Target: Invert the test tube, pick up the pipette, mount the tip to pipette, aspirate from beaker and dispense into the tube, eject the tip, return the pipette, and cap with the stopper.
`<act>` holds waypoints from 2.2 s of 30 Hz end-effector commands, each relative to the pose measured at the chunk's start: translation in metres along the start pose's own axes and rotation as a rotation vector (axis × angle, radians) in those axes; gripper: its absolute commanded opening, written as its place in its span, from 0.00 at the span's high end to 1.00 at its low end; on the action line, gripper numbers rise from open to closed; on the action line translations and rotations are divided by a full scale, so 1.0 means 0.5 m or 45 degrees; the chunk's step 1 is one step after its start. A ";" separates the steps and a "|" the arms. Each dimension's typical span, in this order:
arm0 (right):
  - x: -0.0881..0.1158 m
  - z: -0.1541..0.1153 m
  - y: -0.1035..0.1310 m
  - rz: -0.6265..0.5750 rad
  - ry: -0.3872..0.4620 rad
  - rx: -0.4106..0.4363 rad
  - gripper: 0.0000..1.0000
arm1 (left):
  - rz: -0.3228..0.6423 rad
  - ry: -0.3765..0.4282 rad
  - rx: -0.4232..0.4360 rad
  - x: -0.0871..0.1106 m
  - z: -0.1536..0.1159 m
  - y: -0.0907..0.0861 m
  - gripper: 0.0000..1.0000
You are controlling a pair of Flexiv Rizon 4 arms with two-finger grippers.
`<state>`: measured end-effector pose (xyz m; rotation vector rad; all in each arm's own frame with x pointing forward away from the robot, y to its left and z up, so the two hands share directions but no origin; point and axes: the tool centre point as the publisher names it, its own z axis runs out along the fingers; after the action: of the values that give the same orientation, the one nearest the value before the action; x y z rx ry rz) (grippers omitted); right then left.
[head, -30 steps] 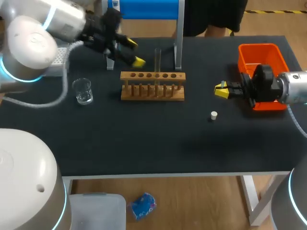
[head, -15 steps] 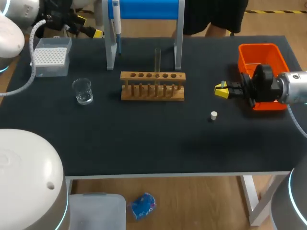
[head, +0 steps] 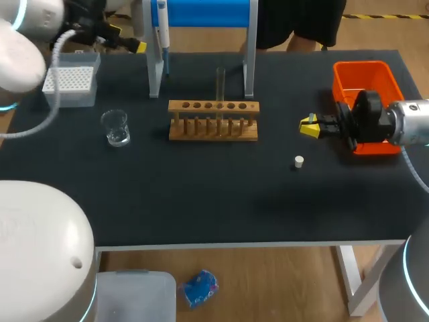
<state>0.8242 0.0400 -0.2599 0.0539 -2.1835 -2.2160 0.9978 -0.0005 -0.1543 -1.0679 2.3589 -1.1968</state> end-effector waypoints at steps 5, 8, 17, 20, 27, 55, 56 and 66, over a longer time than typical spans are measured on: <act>0.001 -0.001 -0.001 -0.002 0.000 0.000 1.00 | -0.185 -0.322 0.038 -0.033 0.182 -0.022 0.00; 0.001 -0.001 -0.001 -0.002 0.000 0.000 1.00 | -0.210 -0.392 0.033 -0.057 0.224 -0.032 0.00; 0.001 -0.001 -0.001 -0.002 0.000 0.000 1.00 | -0.282 -0.468 0.085 -0.102 0.264 -0.064 0.00; 0.001 -0.001 -0.001 -0.002 0.000 0.000 1.00 | -0.300 -0.500 0.104 -0.106 0.270 -0.075 0.00; 0.001 -0.001 -0.001 -0.002 0.000 0.000 1.00 | -0.324 -0.596 0.147 -0.100 0.279 -0.101 0.00; 0.001 -0.001 -0.001 -0.002 0.000 0.000 1.00 | -0.434 -0.722 0.252 -0.127 0.304 -0.131 0.00; 0.001 -0.001 -0.001 -0.002 0.000 0.000 1.00 | -0.435 -0.726 0.256 -0.129 0.304 -0.131 0.00; 0.001 -0.001 -0.001 -0.002 0.000 0.000 1.00 | -0.439 -0.735 0.311 -0.145 0.308 -0.132 0.00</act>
<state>0.8241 0.0399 -0.2600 0.0537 -2.1837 -2.2161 1.1602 -0.0617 -0.1955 -1.5342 1.6079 -1.0425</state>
